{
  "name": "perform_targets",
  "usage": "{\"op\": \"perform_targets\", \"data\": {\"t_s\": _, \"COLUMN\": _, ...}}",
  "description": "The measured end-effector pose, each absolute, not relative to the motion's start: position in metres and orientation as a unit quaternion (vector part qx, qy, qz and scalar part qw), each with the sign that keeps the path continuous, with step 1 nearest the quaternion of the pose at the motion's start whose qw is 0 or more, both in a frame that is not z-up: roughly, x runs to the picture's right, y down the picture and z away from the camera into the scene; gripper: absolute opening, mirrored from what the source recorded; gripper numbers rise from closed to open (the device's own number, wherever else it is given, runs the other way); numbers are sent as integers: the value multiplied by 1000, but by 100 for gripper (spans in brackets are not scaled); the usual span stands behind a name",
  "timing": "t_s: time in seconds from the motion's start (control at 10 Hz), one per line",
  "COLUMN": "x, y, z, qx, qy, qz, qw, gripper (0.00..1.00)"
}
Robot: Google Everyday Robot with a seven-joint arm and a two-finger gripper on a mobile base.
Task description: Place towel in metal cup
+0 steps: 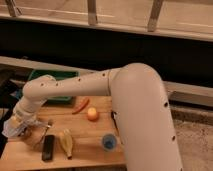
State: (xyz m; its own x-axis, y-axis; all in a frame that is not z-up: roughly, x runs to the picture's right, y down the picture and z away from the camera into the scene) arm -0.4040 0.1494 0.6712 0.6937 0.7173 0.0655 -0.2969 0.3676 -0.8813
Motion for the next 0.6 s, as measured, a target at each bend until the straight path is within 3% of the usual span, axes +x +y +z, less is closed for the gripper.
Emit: {"op": "perform_targets", "data": {"t_s": 0.6, "x": -420, "y": 147, "z": 699, "qx": -436, "qy": -215, "qz": 387, "qw": 784, "gripper": 0}}
